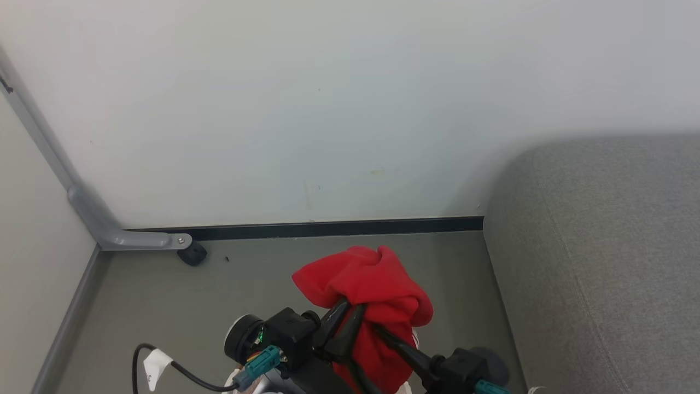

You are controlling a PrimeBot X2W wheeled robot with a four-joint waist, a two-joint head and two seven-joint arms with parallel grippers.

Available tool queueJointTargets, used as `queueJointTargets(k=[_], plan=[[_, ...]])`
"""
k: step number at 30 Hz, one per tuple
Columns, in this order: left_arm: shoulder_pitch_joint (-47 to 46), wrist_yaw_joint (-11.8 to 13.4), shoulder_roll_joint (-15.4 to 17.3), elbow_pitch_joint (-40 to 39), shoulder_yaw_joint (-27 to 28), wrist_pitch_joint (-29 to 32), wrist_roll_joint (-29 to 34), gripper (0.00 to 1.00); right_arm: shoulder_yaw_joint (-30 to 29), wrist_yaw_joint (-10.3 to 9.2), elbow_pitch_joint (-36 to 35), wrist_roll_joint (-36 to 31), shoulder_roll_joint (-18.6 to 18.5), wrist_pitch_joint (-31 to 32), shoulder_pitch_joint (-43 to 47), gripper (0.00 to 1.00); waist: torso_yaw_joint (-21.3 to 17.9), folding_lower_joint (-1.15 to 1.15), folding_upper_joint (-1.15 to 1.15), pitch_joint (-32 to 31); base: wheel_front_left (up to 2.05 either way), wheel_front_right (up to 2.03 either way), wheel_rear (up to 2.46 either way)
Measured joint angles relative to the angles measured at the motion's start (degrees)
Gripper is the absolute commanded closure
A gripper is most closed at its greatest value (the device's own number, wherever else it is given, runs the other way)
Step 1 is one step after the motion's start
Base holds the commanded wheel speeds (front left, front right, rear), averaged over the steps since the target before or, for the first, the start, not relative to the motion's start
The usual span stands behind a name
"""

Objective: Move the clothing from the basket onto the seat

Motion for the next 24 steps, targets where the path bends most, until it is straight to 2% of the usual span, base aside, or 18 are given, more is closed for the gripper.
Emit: queueJointTargets(k=[11, 13, 14, 24], plan=[[-0.65, 0.0, -0.27, -0.4, -0.51, 0.49, 0.0, 1.0, -0.89, 0.0, 8.23, 1.07, 0.21, -0.01, -6.92, 0.0, 0.45, 0.0, 0.0, 0.41, 0.0, 0.0, 0.0], [-0.66, 0.0, -0.3, -0.46, -0.53, 0.49, 0.0, 1.0, -0.92, 0.0, 9.43, 1.58, 0.24, -0.09, -7.58, 0.8, 0.61, 0.0, 0.0, 0.51, 0.0, 0.0, 0.0], [-0.66, 0.0, -0.3, -0.53, -0.56, 0.49, 0.0, 1.0, -0.92, 0.0, 10.01, 1.59, 0.24, -0.1, -7.84, 1.0, 0.7, 0.0, 0.0, 0.55, 0.0, 0.0, 0.0], [-0.66, -0.01, -0.26, -0.7, -0.6, 0.65, -0.01, 1.0, -1.29, 0.0, 13.3, 3.2, 0.37, -1.25, -9.89, 1.0, 1.29, 0.0, 0.0, 0.9, 0.0, 0.0, 0.0]])
